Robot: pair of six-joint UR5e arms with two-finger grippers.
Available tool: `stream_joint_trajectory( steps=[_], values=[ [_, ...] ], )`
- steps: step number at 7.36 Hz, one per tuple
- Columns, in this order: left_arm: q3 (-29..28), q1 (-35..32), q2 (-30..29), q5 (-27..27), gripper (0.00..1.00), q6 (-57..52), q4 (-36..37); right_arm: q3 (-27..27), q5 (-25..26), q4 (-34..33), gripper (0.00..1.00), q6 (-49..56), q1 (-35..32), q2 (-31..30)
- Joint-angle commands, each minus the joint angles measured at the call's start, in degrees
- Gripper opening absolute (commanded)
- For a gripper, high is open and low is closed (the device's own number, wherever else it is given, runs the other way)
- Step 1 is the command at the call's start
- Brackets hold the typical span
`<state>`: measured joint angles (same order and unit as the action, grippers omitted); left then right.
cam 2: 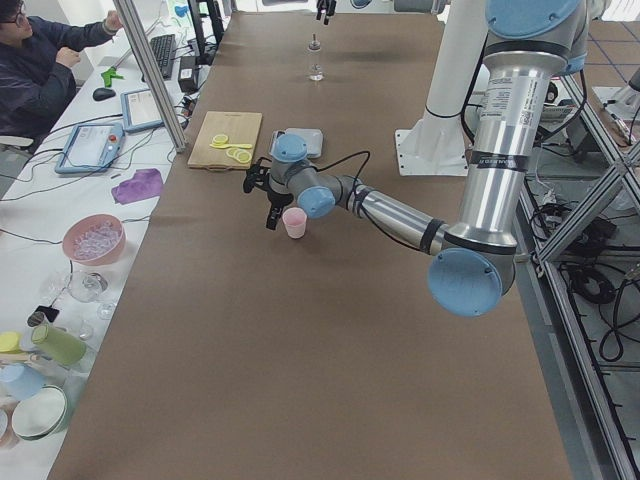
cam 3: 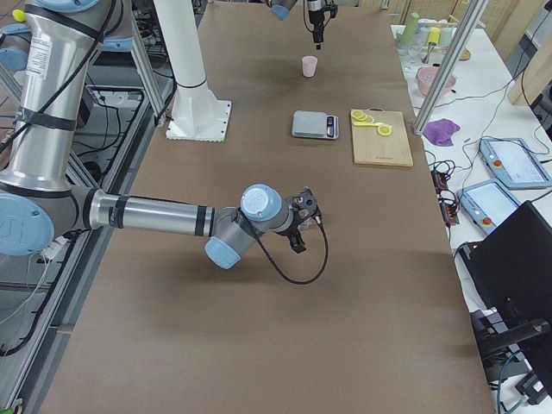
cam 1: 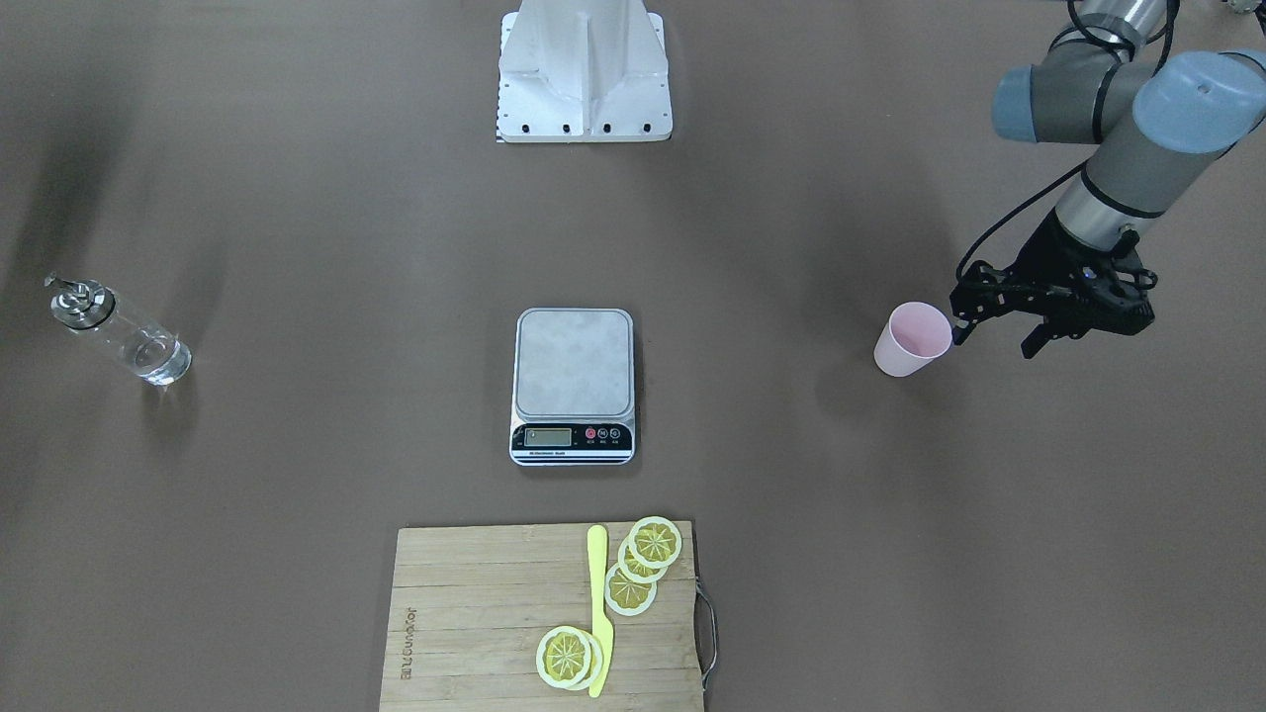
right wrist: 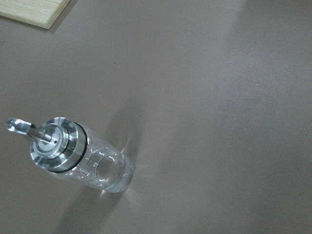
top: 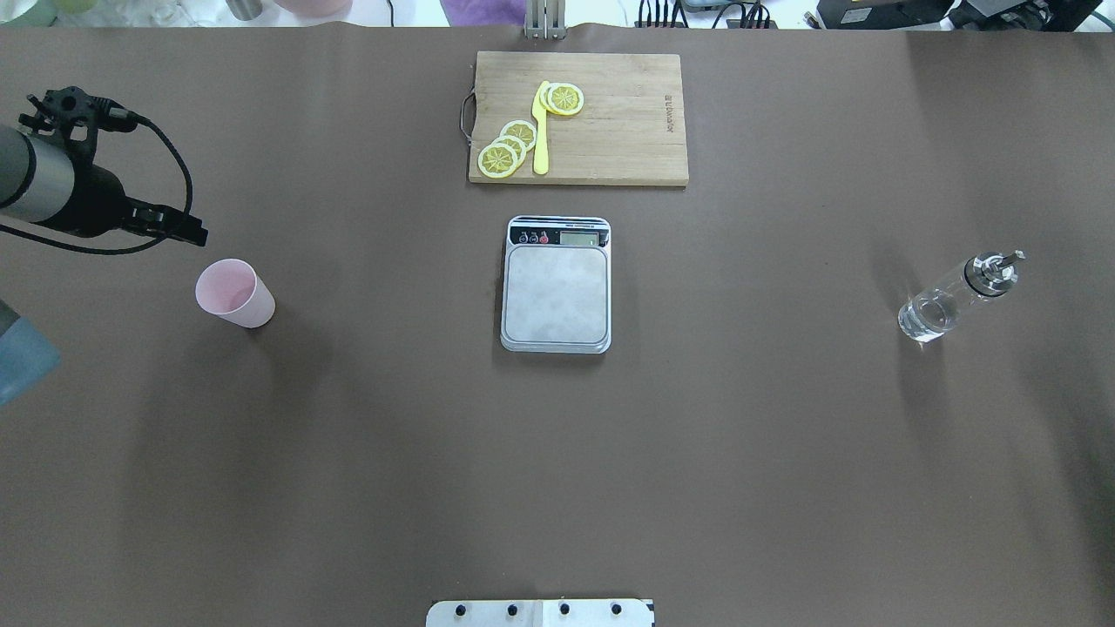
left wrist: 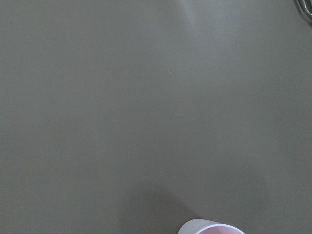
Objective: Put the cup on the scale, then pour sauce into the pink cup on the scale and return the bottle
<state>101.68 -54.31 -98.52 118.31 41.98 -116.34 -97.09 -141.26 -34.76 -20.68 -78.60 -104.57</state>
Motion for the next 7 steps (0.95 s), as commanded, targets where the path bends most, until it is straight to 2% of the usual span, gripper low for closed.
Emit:
stream_joint_trajectory(
  steps=[1, 3, 4, 6, 7],
  values=[
    [-0.3, 3.7, 0.3, -2.4, 0.72, -0.1, 0.1, 0.7, -1.1, 1.5, 1.00, 0.2, -1.1, -0.4],
    [-0.3, 4.4, 1.1, -2.4, 0.63, -0.3, 0.0, 3.1, -1.1, 5.7, 1.00, -0.4, -1.1, -1.0],
    [-0.1, 4.4, 1.2, -2.3, 0.53, -0.5, 0.0, 3.2, -1.1, 5.8, 1.00, -0.5, -1.1, -1.0],
    [-0.1, 4.4, 1.2, -2.3, 0.27, -0.6, 0.0, 3.2, -1.1, 5.8, 1.00, -0.5, -1.2, -1.0],
    [-0.2, 5.0, 1.3, -2.3, 0.27, -0.6, 0.0, 3.2, -1.1, 5.8, 1.00, -0.5, -1.3, -1.1]
  ],
)
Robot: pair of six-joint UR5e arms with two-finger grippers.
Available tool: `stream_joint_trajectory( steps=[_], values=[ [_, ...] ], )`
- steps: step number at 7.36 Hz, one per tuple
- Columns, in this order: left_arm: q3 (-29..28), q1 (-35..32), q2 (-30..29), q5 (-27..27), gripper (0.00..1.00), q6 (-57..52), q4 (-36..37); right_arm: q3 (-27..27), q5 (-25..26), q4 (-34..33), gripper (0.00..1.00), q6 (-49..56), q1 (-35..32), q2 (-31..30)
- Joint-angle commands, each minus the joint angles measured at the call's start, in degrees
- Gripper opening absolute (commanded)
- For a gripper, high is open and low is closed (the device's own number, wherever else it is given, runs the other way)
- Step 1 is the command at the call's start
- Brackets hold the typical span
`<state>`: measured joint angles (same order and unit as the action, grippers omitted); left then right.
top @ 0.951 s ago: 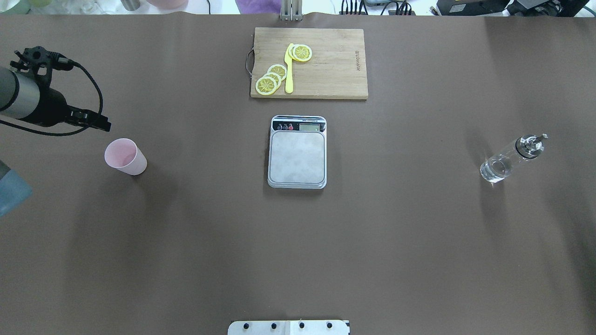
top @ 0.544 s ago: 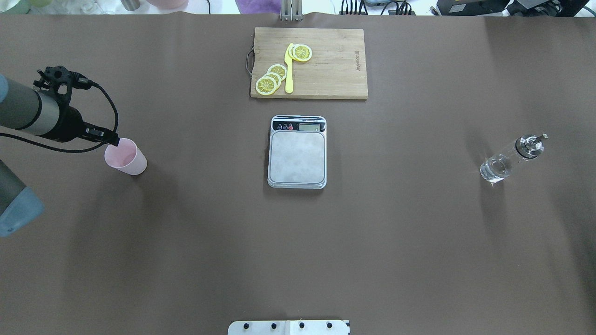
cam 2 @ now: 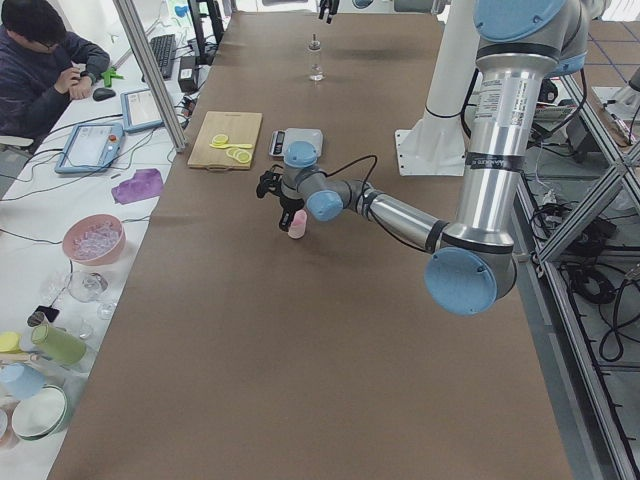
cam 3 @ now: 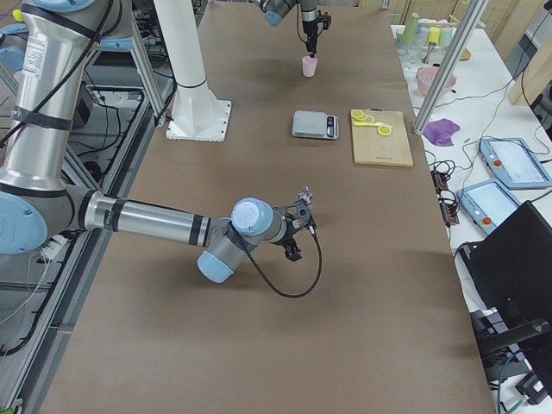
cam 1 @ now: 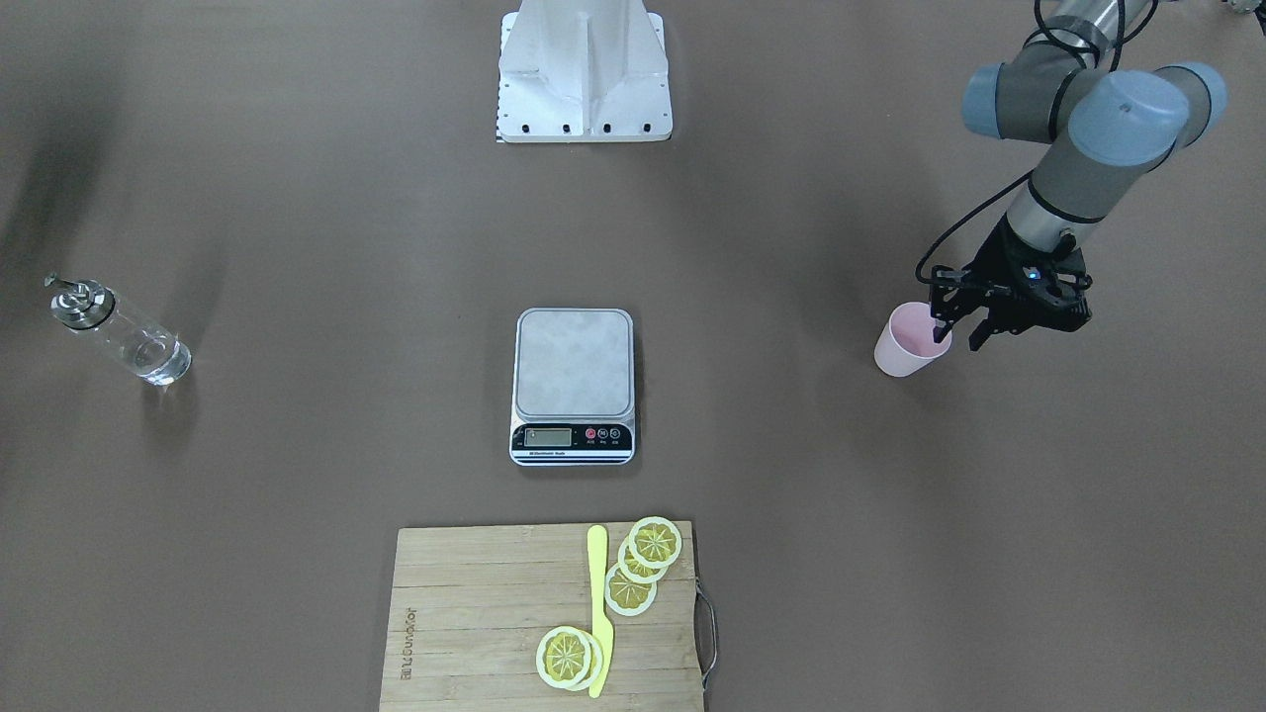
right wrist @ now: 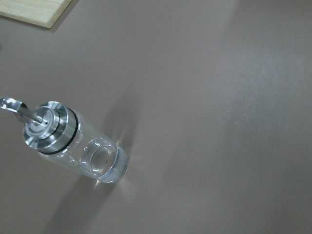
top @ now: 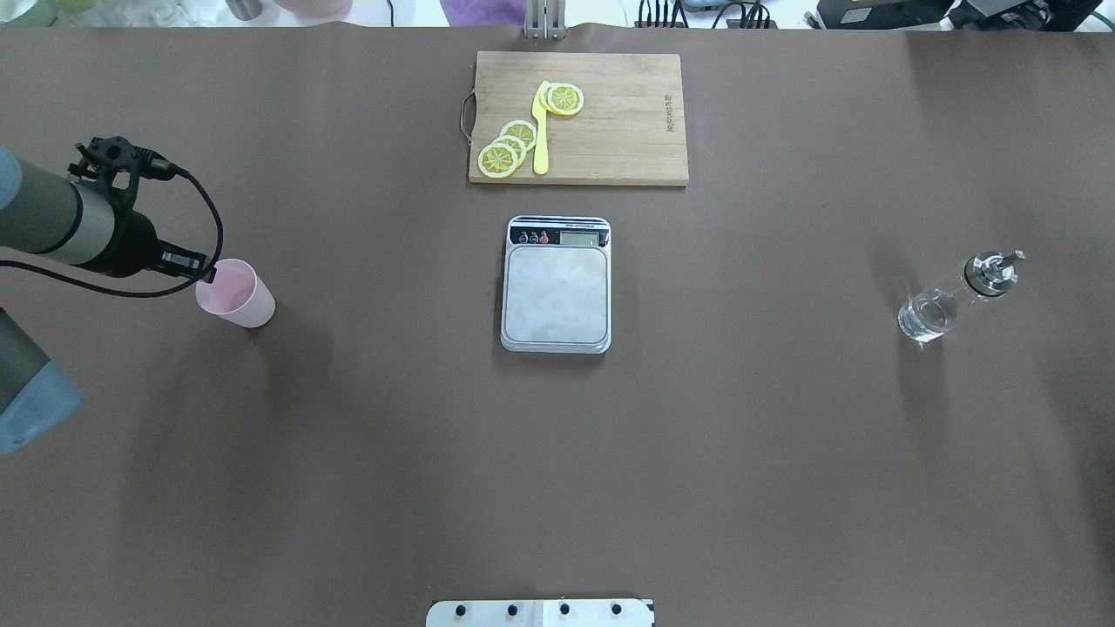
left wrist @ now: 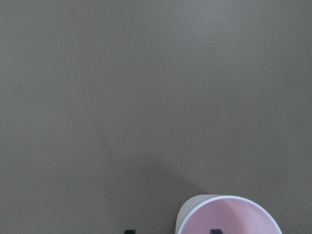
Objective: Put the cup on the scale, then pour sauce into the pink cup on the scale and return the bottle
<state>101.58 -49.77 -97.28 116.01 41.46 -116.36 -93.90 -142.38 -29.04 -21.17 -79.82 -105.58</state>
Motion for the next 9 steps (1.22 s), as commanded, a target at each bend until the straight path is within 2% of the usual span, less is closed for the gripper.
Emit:
stream_joint_trajectory(
  steps=[1, 3, 4, 5, 7, 8, 9],
  values=[
    [-0.1, 0.9, 0.3, 0.0, 0.26, -0.1, 0.0, 0.0, 0.0, 0.0, 1.00, 0.1, -0.1, -0.1],
    [-0.1, 1.3, 0.5, 0.0, 0.26, -0.1, -0.1, 0.0, 0.0, 0.0, 1.00, 0.1, -0.2, -0.1],
    [0.0, 1.3, 0.5, 0.1, 0.19, -0.1, -0.1, 0.1, 0.0, 0.0, 1.00, 0.1, -0.2, -0.2],
    [0.1, 1.3, 0.5, 0.0, 0.00, 0.5, -0.2, 0.1, 0.0, 0.0, 1.00, 0.1, -0.3, -0.2],
    [2.2, 1.3, -0.9, 0.4, 0.00, 0.6, 0.4, 0.1, 0.0, 0.1, 1.00, 0.1, -0.3, -0.2],
    [3.4, 1.1, -4.0, 0.7, 0.00, 0.7, 3.3, 0.2, 0.0, 0.1, 1.00, 0.1, -0.3, -0.2],
    [4.9, 1.1, -10.0, 0.6, 0.00, 0.7, 12.5, 0.2, 0.1, 0.0, 1.00, 0.1, -0.3, -0.2]
  ],
)
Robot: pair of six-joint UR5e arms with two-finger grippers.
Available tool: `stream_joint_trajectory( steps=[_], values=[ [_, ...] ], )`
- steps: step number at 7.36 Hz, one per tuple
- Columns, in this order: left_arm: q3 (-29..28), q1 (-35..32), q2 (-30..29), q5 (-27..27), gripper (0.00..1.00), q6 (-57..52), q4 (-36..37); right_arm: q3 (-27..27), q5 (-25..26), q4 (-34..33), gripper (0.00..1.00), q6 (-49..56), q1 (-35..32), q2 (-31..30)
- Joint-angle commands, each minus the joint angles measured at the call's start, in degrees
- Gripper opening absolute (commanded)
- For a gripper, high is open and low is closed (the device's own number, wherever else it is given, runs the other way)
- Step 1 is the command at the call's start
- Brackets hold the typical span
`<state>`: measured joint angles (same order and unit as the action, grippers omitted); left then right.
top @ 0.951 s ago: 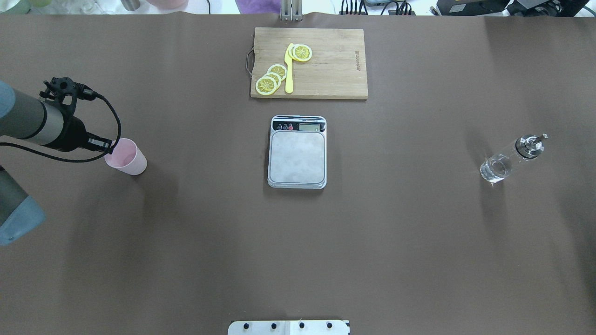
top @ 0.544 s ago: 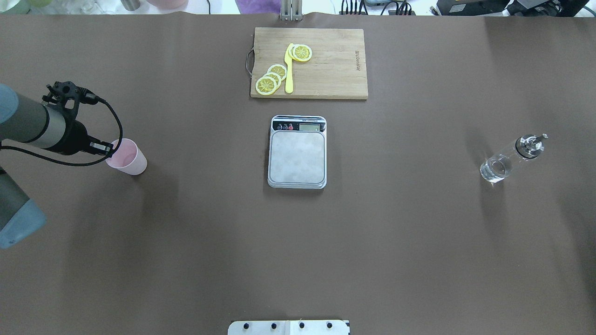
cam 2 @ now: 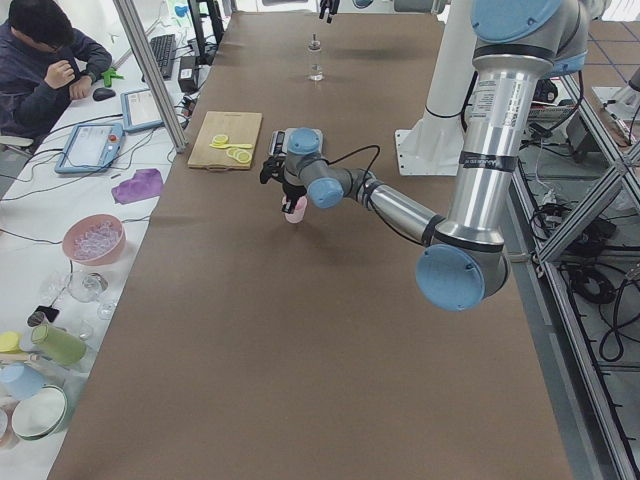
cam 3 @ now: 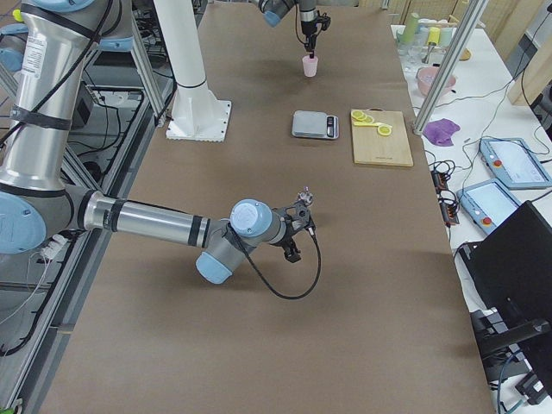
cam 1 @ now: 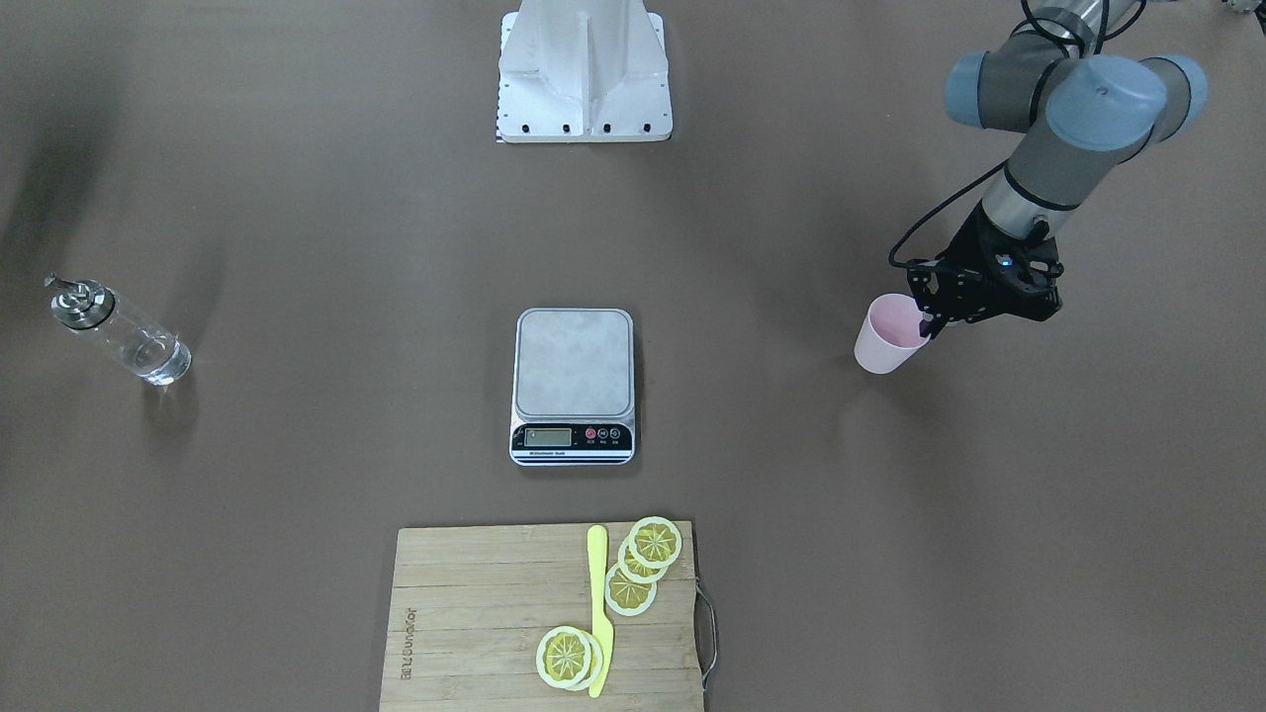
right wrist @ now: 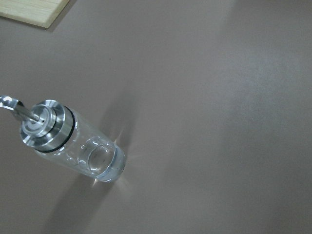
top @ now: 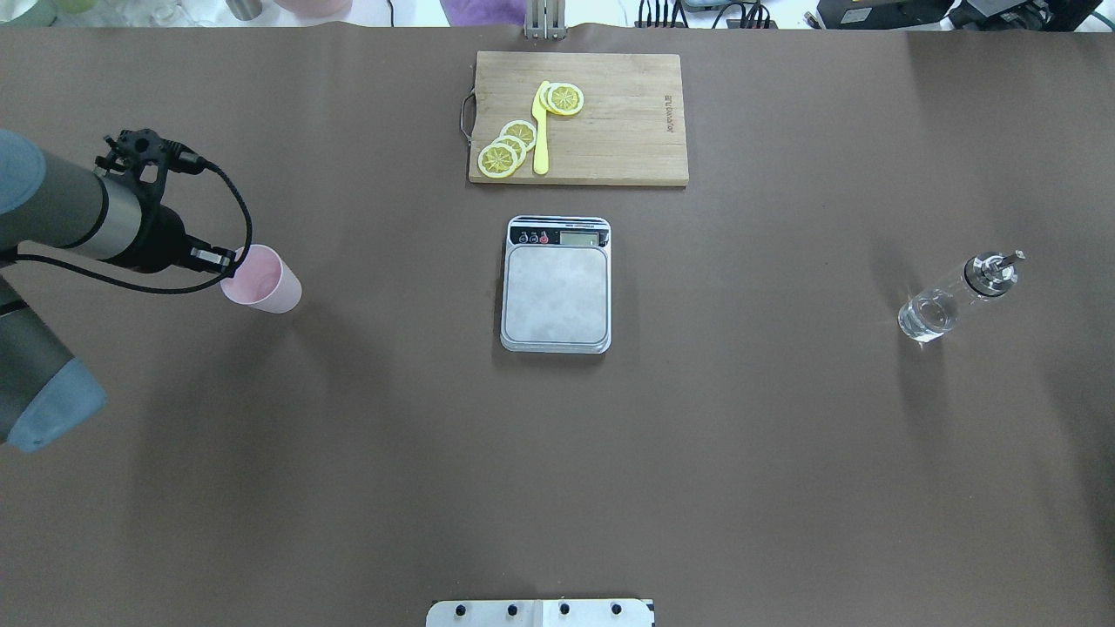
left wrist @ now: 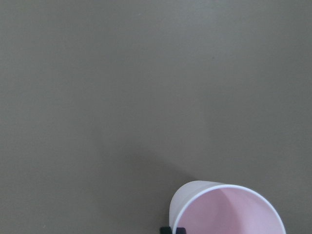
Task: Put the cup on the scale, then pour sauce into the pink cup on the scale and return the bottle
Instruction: 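Close the left gripper on the pink cup and lift it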
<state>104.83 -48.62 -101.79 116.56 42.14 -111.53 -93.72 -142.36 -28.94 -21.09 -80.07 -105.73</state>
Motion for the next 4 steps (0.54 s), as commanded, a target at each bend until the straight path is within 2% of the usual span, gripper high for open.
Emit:
stream_joint_trajectory(
  steps=[1, 2, 4],
  values=[
    [2.9, 0.0, -13.4, 0.0, 0.00, 0.1, 19.3, 0.1, 0.1, -0.1, 1.00, 0.0, 0.0, 0.0],
    [2.6, 1.0, -19.5, -0.1, 0.00, 5.1, 25.9, 0.1, 0.1, -0.1, 1.00, 0.0, 0.0, 0.0],
    [-0.5, 5.4, -27.1, -0.3, 0.00, 14.2, 26.8, 0.3, 0.1, -0.1, 1.00, -0.1, 0.0, 0.1]
  ],
)
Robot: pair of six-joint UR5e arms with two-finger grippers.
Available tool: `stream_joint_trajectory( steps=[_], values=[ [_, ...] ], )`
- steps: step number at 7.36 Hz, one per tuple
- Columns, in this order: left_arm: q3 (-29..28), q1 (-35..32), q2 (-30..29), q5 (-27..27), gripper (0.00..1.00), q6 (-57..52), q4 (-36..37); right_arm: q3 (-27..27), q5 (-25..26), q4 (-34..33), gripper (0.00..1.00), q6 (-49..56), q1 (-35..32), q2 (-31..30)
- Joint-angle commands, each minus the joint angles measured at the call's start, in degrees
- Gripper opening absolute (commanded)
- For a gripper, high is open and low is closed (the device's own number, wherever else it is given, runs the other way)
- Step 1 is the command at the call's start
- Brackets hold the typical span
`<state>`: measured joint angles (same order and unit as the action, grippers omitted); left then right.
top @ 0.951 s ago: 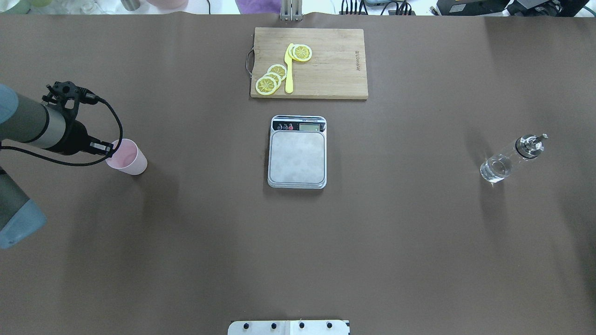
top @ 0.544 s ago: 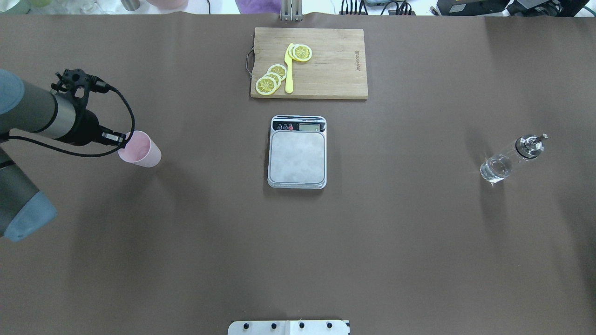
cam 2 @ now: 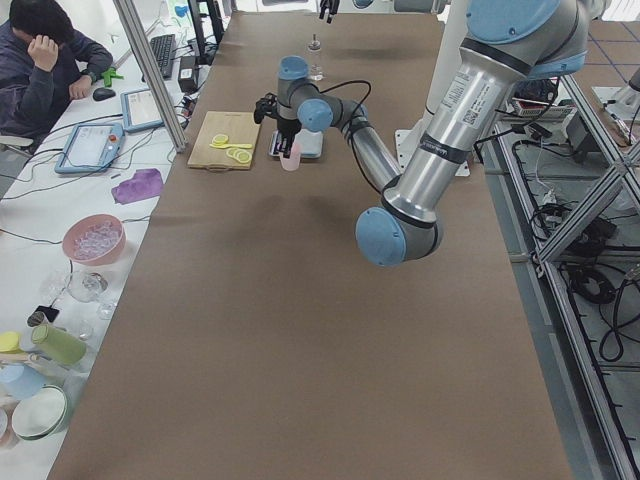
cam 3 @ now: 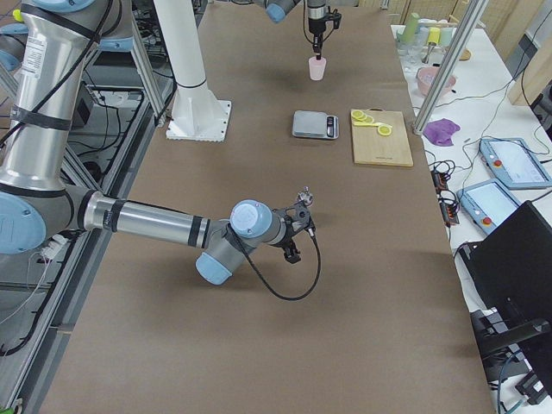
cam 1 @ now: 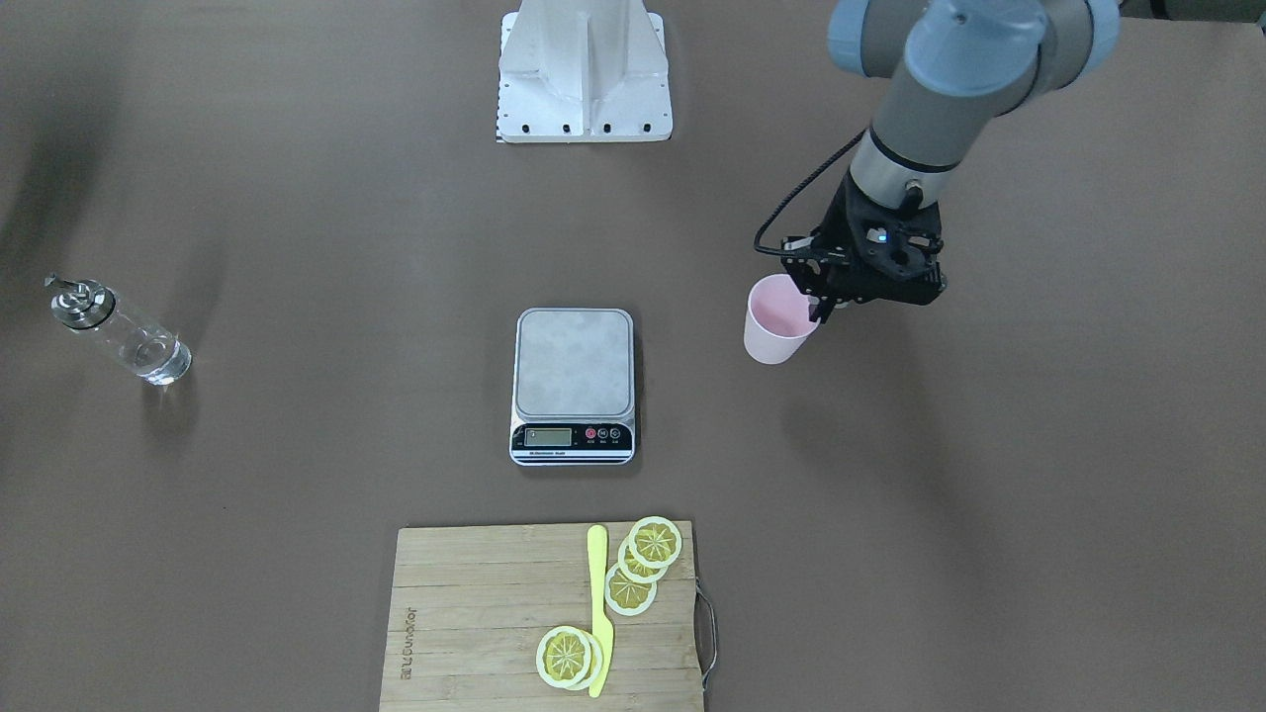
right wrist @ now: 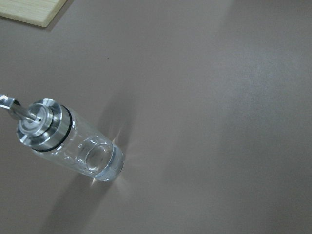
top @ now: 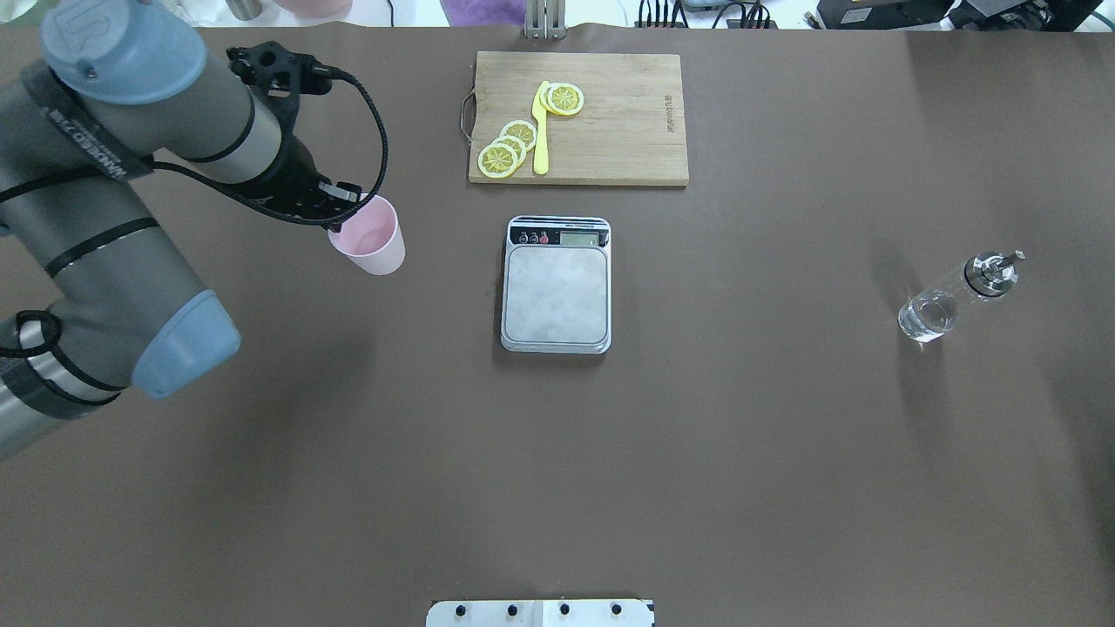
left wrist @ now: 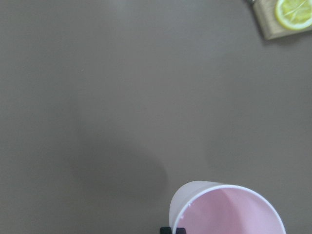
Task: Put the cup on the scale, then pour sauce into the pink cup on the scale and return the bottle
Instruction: 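Carry the pink cup with the left gripper onto the scale and lower it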
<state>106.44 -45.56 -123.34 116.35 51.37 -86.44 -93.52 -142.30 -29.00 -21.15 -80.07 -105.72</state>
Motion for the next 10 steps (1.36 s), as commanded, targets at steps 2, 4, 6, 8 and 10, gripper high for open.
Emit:
stream_joint_trajectory(
  steps=[2, 4, 6, 8, 10],
  values=[
    [-9.0, 4.7, -13.8, -0.2, 0.00, 9.4, 1.6, 0.1, 0.0, 0.0, 1.00, 0.0, 0.0, 0.2],
    [-14.4, 6.7, -17.5, -2.8, 0.00, 12.4, 1.2, 0.1, 0.0, 0.0, 1.00, 0.0, 0.0, 0.2],
    [-16.9, 9.2, -18.6, -5.3, 0.00, 13.2, 0.8, 0.1, 0.0, 0.0, 1.00, 0.0, 0.0, 0.2],
    [-20.5, 9.5, -19.5, -5.3, 0.00, 13.1, -1.3, 0.2, 0.1, 0.0, 1.00, 0.0, 0.0, 0.3],
    [-23.6, 9.7, -19.7, -5.3, 0.00, 13.1, -5.5, 0.4, 0.0, 0.0, 1.00, 0.1, 0.0, 0.3]
  ],
)
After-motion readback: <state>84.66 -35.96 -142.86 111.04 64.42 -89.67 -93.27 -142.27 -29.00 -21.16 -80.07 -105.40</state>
